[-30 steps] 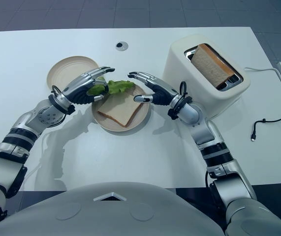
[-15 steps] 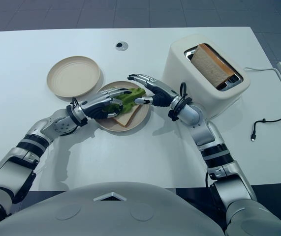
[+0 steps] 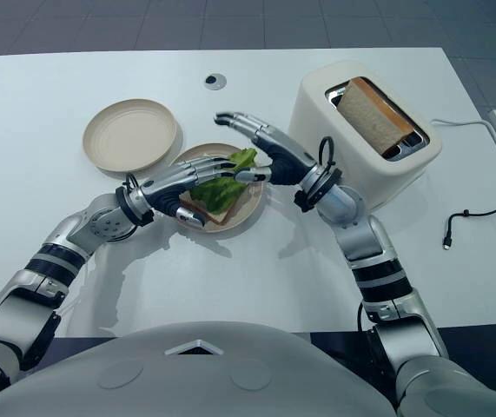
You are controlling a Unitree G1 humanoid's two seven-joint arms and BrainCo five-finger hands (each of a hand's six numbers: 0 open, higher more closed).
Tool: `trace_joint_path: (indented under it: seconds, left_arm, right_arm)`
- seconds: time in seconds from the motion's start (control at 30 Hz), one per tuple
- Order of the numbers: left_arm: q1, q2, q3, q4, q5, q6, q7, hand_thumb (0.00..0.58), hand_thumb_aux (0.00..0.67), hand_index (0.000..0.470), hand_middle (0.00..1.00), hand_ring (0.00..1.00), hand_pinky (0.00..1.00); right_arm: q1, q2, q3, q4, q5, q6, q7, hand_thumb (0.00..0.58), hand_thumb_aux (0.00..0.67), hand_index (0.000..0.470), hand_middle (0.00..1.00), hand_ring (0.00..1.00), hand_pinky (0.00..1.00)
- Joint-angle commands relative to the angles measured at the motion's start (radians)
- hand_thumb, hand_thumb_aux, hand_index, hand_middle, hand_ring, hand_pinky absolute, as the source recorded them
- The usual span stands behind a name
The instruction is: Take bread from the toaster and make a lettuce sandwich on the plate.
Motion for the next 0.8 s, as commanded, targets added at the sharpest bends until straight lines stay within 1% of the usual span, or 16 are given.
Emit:
trace_joint_path:
  seconds: [0.03,0.17,0.23,0.33,0.47,0.5,0.57,0.67,0.8]
  left_arm:
    - [0.028,0.021,0.036,-0.056,-0.082,-0.024,-0.032,0.0,0.0,0.0,0.0,0.0,0.0]
    - [0.037,0.026,0.07,-0.067,-0.129,-0.032,-0.047,0.0,0.0,0.0,0.0,0.0,0.0]
    - [0.04,0.026,0.077,-0.068,-0.133,-0.03,-0.057,0.0,0.0,0.0,0.0,0.0,0.0]
    - [0.034,0.017,0.084,-0.058,-0.125,-0.025,-0.062,0.0,0.0,0.0,0.0,0.0,0.0]
    - [0.023,0.009,0.078,-0.044,-0.146,-0.042,-0.085,0.0,0.0,0.0,0.0,0.0,0.0]
    - [0.022,0.009,0.081,-0.046,-0.152,-0.043,-0.091,0.0,0.0,0.0,0.0,0.0,0.0]
    - [0.017,0.005,0.085,-0.041,-0.157,-0.044,-0.099,0.0,0.0,0.0,0.0,0.0,0.0]
    - [0.006,-0.003,0.085,-0.019,-0.149,-0.043,-0.105,0.0,0.0,0.0,0.0,0.0,0.0]
    - [0.002,-0.006,0.091,-0.004,-0.151,-0.048,-0.108,0.0,0.0,0.0,0.0,0.0,0.0]
  right_arm:
    - [0.012,-0.042,-0.098,-0.102,0.019,0.057,0.0,0.0,0.0,0.0,0.0,0.0,0.0]
    - [0.009,-0.178,-0.288,-0.161,0.021,0.139,0.04,0.0,0.0,0.0,0.0,0.0,0.0]
    - [0.023,-0.263,-0.395,-0.166,0.029,0.155,0.067,0.0,0.0,0.0,0.0,0.0,0.0]
    - [0.073,-0.362,-0.501,-0.144,0.007,0.15,0.1,0.0,0.0,0.0,0.0,0.0,0.0]
    - [0.143,-0.462,-0.629,-0.069,-0.043,0.132,0.104,0.0,0.0,0.0,0.0,0.0,0.0]
    - [0.157,-0.48,-0.641,-0.053,-0.057,0.13,0.104,0.0,0.0,0.0,0.0,0.0,0.0]
    - [0.177,-0.502,-0.621,-0.013,-0.105,0.12,0.095,0.0,0.0,0.0,0.0,0.0,0.0]
    - [0.197,-0.498,-0.539,0.028,-0.162,0.106,0.094,0.0,0.0,0.0,0.0,0.0,0.0]
    - [0.179,-0.493,-0.461,0.056,-0.184,0.087,0.084,0.0,0.0,0.0,0.0,0.0,0.0]
